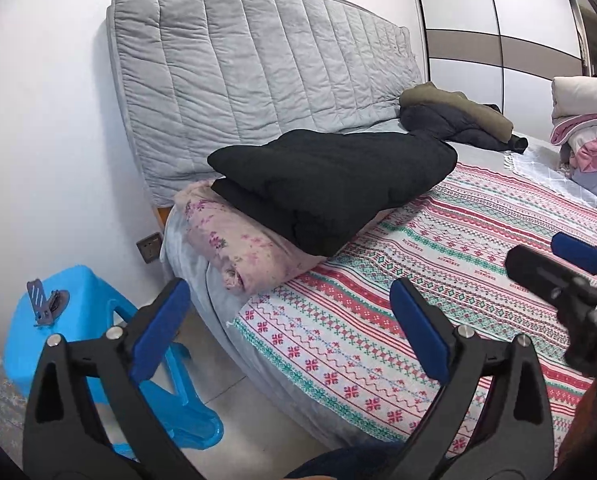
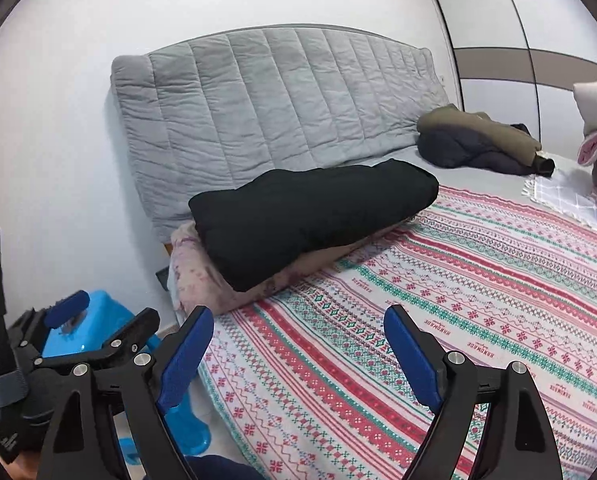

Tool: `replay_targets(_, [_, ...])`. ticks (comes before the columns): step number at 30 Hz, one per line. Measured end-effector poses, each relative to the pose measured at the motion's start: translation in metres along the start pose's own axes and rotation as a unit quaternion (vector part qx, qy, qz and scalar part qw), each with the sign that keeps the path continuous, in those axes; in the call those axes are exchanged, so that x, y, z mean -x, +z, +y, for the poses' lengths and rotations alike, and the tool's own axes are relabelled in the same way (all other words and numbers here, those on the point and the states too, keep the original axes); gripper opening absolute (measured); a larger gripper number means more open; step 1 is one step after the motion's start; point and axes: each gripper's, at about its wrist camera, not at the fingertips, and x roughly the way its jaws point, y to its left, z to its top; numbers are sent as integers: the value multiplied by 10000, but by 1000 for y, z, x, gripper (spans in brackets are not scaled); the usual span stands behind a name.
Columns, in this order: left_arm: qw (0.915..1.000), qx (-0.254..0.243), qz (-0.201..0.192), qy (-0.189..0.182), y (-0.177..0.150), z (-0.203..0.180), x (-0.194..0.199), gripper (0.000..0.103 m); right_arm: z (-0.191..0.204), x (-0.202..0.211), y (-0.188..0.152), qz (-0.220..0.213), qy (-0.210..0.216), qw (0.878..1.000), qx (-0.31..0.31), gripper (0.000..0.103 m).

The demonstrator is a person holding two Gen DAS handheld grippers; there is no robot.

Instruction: Fold large clothes

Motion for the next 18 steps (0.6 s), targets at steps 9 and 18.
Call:
replay_targets(9, [9998,123,149,-50,-3,-1,3,100,8,4,-4,-35,-68,9998,185,90])
replay_targets(18, [9982,356,455,-140,-5,2,-10,100,5,1,-4,-26,-173,9997,187,92])
